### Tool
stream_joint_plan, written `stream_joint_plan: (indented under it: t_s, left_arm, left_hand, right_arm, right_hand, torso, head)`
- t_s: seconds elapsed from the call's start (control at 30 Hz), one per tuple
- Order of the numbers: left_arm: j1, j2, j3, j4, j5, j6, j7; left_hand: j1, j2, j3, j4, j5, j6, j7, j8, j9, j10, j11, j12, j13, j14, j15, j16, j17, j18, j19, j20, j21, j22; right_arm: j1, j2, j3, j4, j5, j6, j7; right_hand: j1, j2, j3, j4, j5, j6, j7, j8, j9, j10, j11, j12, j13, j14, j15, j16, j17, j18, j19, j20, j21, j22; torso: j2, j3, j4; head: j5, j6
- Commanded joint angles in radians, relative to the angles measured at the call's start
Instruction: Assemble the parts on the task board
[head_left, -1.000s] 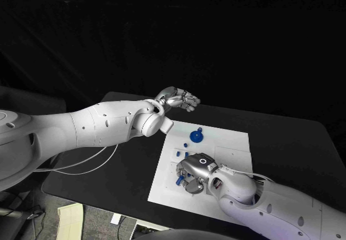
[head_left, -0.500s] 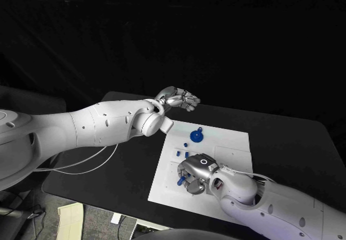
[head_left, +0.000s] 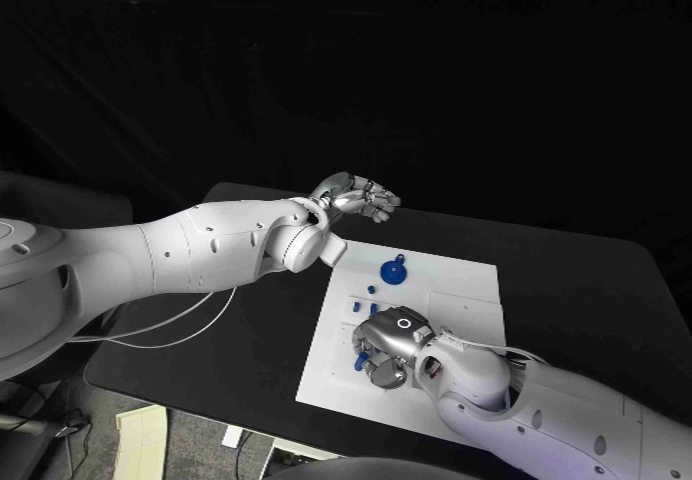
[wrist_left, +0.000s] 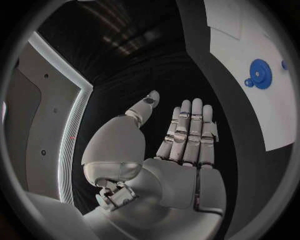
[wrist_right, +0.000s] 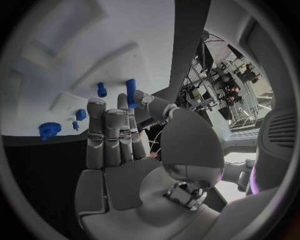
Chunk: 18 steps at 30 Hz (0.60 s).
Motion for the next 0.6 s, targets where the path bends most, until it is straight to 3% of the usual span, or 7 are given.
stream_joint_plan:
  t_s: [0.03,0.1,0.23,0.43,0.6]
  left_arm:
    - [0.001,0.002,0.001,0.002,0.005,0.008,0.007]
    - [0.001,0.002,0.001,0.002,0.005,0.009,0.006]
    - [0.001,0.003,0.001,0.001,0.005,0.008,0.006]
    - [0.001,0.003,0.001,0.001,0.005,0.008,0.006]
    - [0.001,0.002,0.001,0.001,0.005,0.008,0.005]
  left_hand:
    - [-0.01,0.002,-0.001,0.008,0.004,-0.009,-0.001,0.006,-0.001,-0.005,-0.002,0.006,-0.002,0.005,-0.001,-0.005,0.001,0.017,0.007,-0.001,-0.006,0.002]
    - [-0.011,0.002,-0.001,0.008,0.004,-0.009,-0.001,0.006,-0.001,-0.005,-0.002,0.006,-0.002,0.005,0.0,-0.005,0.001,0.017,0.007,-0.001,-0.006,0.002]
    - [-0.011,0.002,-0.001,0.008,0.004,-0.01,-0.001,0.006,-0.001,-0.005,-0.002,0.006,-0.002,0.005,-0.001,-0.005,0.002,0.017,0.007,-0.001,-0.006,0.002]
    - [-0.011,0.002,-0.001,0.008,0.004,-0.01,-0.001,0.007,-0.001,-0.005,-0.002,0.006,-0.002,0.005,-0.001,-0.006,0.002,0.017,0.007,-0.001,-0.007,0.002]
    - [-0.011,0.002,-0.001,0.009,0.004,-0.01,-0.001,0.007,-0.002,-0.005,-0.002,0.006,-0.003,0.005,0.0,-0.006,0.003,0.017,0.007,-0.001,-0.007,0.002]
  right_arm:
    - [-0.001,0.01,-0.002,0.001,-0.07,0.045,-0.017]
    - [-0.001,0.015,-0.004,0.002,-0.073,0.06,-0.021]
    - [-0.001,0.025,-0.022,0.009,-0.099,0.088,-0.032]
    - [-0.001,0.035,-0.03,0.006,-0.11,0.125,-0.034]
    - [-0.001,0.032,-0.031,0.003,-0.11,0.12,-0.037]
  right_hand:
    - [0.002,0.004,0.003,-0.003,0.006,0.007,-0.001,0.006,0.02,0.006,-0.001,0.003,0.002,0.001,-0.006,0.006,-0.001,0.083,0.006,-0.001,0.002,0.002]
    - [0.002,0.004,0.003,-0.003,0.006,0.007,-0.001,0.006,0.02,0.006,-0.001,0.003,0.002,0.001,-0.006,0.006,-0.001,0.083,0.006,-0.001,0.002,0.002]
    - [0.001,0.003,0.003,-0.004,0.006,0.008,-0.001,0.006,0.021,0.006,-0.001,0.003,0.002,0.001,-0.006,0.006,-0.001,0.083,0.006,0.0,0.002,0.002]
    - [0.0,0.002,0.003,-0.005,0.006,0.008,-0.001,0.006,0.021,0.007,-0.001,0.003,0.003,0.001,-0.006,0.006,-0.001,0.082,0.006,0.001,0.003,0.003]
    - [-0.001,0.002,0.003,-0.005,0.006,0.008,-0.001,0.006,0.022,0.007,-0.001,0.002,0.003,0.0,-0.006,0.006,-0.001,0.082,0.005,0.001,0.003,0.003]
  torso:
    - [0.0,0.0004,0.0001]
    - [0.0,0.0001,0.0003]
    - [0.0,-0.0006,0.0002]
    - [0.0,-0.0012,0.0018]
    - [0.0,-0.0008,0.0009]
  head:
    - [-0.001,0.001]
    - [-0.002,0.001]
    - [-0.003,0.0]
    - [-0.004,-0.002]
    - [-0.003,-0.003]
